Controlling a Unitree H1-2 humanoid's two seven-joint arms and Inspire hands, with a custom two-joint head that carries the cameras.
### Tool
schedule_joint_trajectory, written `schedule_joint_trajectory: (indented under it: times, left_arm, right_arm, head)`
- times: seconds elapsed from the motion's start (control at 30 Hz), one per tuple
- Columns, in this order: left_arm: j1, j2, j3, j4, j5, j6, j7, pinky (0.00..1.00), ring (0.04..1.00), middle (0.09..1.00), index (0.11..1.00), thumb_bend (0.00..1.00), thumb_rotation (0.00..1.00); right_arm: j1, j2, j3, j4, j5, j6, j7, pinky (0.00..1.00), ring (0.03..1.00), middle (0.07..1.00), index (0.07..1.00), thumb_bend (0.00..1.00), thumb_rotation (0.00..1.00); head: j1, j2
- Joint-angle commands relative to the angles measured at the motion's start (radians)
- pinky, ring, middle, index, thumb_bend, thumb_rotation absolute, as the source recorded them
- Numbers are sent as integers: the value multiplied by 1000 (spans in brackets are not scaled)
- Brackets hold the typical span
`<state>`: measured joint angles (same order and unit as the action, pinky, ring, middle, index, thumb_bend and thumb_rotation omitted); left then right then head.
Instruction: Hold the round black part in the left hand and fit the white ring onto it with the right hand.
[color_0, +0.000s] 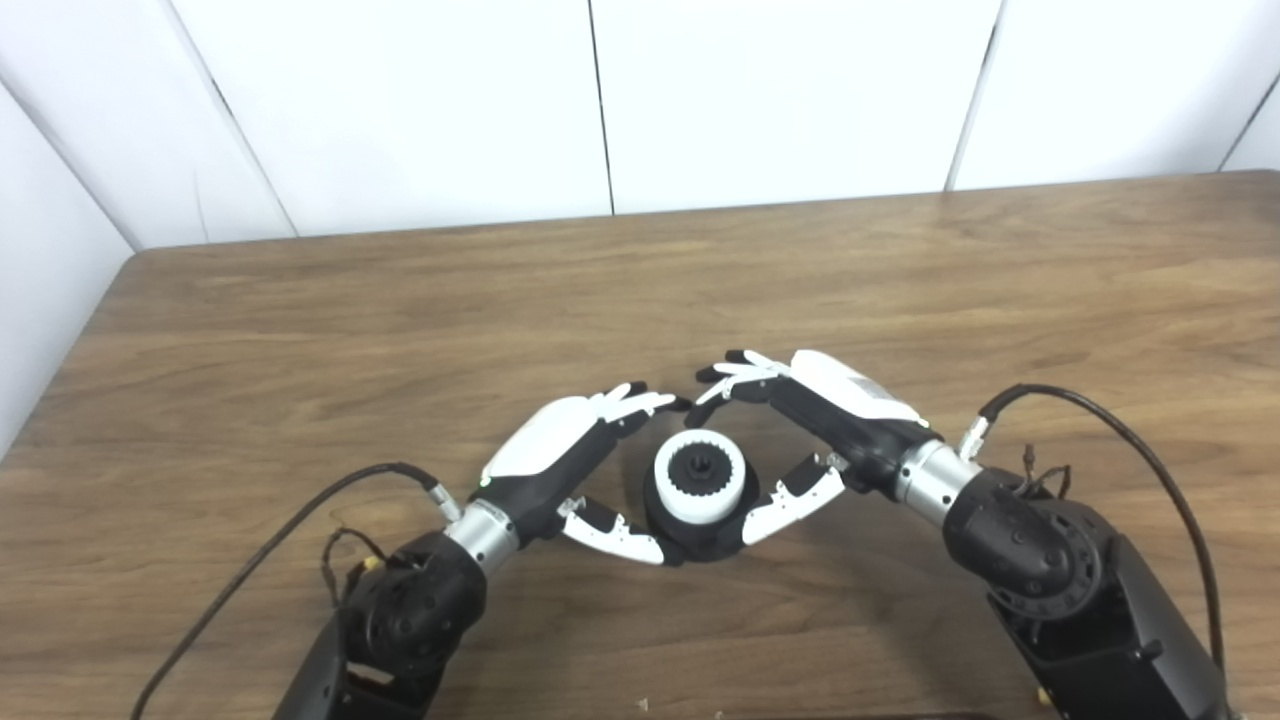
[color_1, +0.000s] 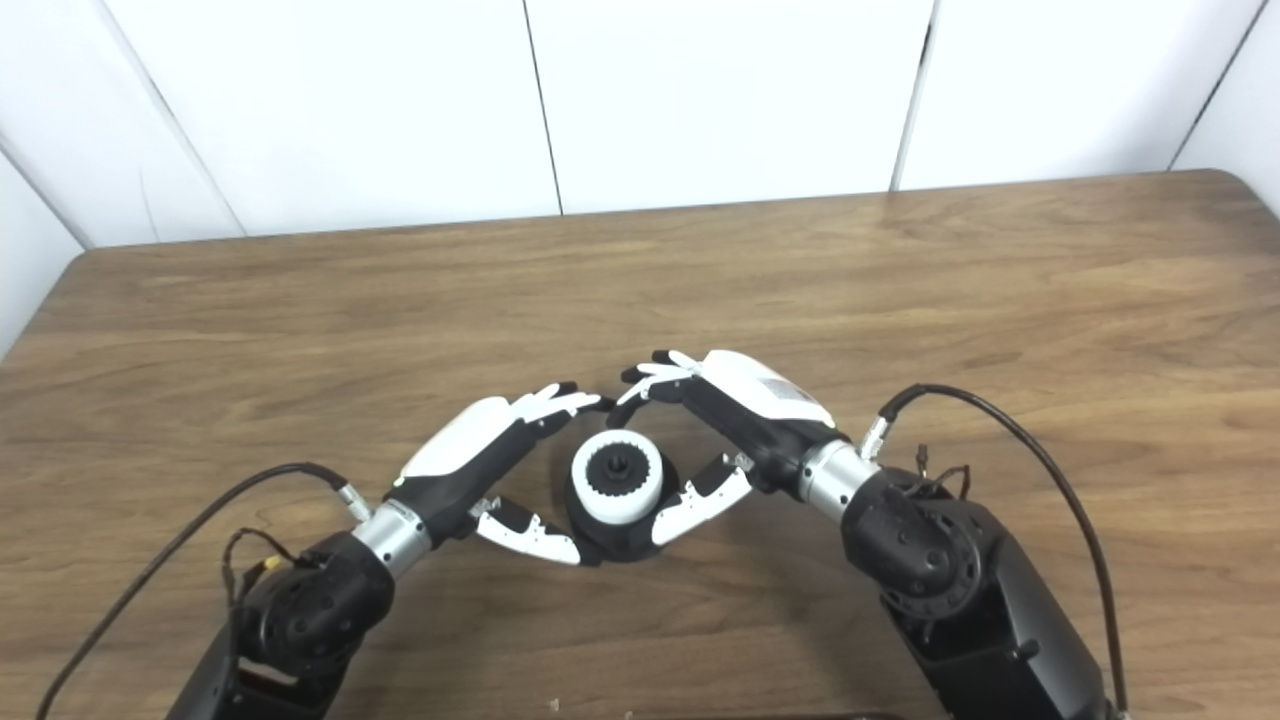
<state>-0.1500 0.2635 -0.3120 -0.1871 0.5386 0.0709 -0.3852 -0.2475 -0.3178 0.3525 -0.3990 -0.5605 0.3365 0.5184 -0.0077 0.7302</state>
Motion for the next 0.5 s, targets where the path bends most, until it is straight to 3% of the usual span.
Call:
schedule_joint_trajectory:
  times: [0.0,0.23,0.47]
  left_arm:
    - [-30,20,23,-45,-30,0,-1,983,1000,953,928,1000,281]
    - [-18,50,66,-68,-55,11,-1,955,1000,961,937,1000,271]
    - [25,76,154,-103,-143,38,-3,953,1000,985,961,1000,300]
  right_arm:
    - [-44,-2,-22,-12,-1,-11,-21,919,975,909,733,1000,334]
    - [-43,-5,-61,-19,21,-6,-31,884,965,907,738,1000,316]
    - [-27,-6,-112,-4,33,-18,-65,845,939,904,779,1000,334]
  head:
    - [-2,-1]
    - [0,-5]
    - [-3,-5]
